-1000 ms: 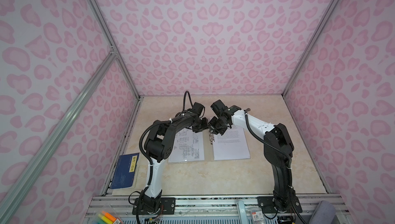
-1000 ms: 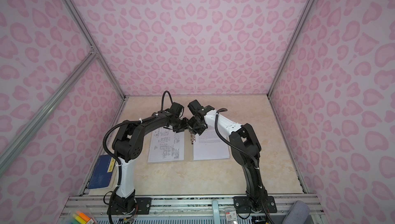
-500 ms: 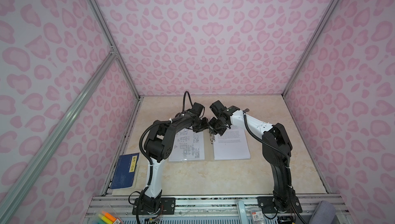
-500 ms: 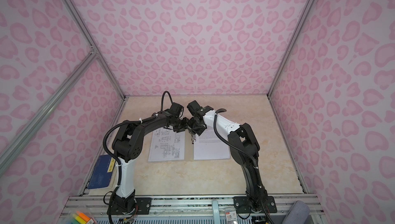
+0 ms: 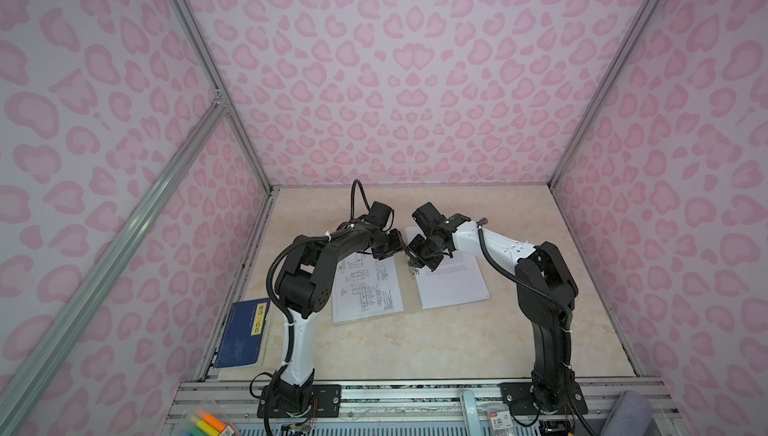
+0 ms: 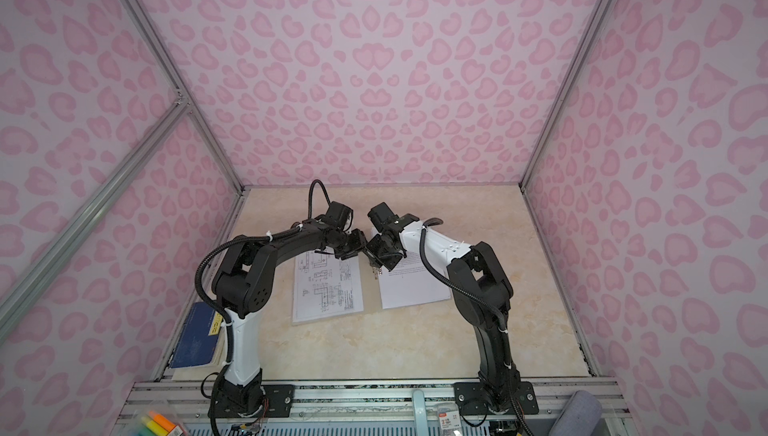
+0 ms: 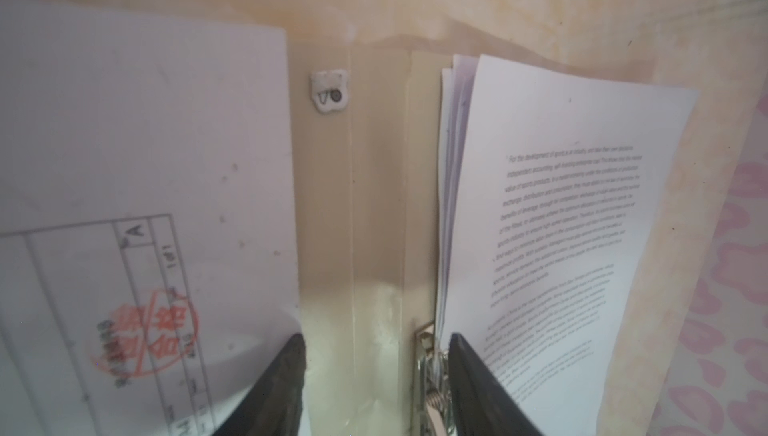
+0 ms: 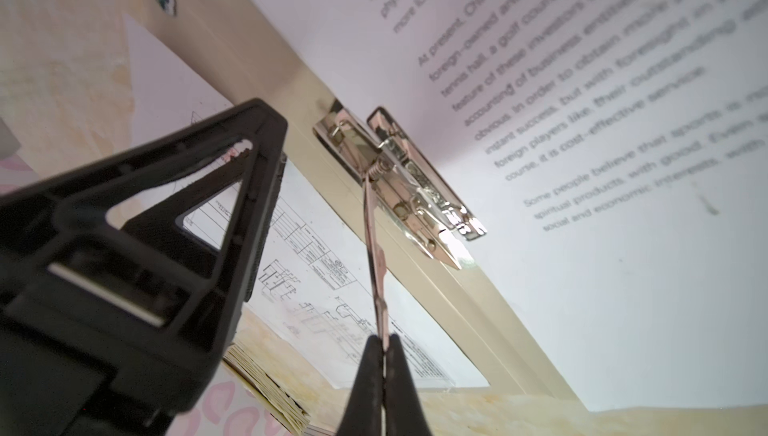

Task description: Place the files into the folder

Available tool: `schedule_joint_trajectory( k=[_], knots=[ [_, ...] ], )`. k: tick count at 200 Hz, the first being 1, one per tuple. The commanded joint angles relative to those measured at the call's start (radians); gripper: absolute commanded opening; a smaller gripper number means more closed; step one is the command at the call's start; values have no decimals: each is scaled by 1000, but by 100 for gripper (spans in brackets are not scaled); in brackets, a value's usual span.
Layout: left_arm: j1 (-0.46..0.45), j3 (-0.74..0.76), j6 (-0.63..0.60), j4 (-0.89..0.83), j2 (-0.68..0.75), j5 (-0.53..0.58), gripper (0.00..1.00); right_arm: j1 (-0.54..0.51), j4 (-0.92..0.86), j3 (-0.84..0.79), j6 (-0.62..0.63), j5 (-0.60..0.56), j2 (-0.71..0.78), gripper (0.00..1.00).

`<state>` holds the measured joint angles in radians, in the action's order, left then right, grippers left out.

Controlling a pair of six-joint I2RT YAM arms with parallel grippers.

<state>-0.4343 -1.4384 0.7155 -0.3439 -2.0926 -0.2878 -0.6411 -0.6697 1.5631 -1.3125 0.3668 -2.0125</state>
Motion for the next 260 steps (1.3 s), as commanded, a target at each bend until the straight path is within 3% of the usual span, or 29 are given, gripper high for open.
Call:
schedule_joint_trajectory(
  k=[1,115,260],
  knots=[
    [18,41,36,-84,13,97,57,0,30,-66,21,-16,32,0],
    [31,66,29,-91,-18,98,57,30,171,-303,17,-43,43,0],
    [46,47,18,-113,-67,107,58,69,137,-337,26,-128,-1,0]
  ],
)
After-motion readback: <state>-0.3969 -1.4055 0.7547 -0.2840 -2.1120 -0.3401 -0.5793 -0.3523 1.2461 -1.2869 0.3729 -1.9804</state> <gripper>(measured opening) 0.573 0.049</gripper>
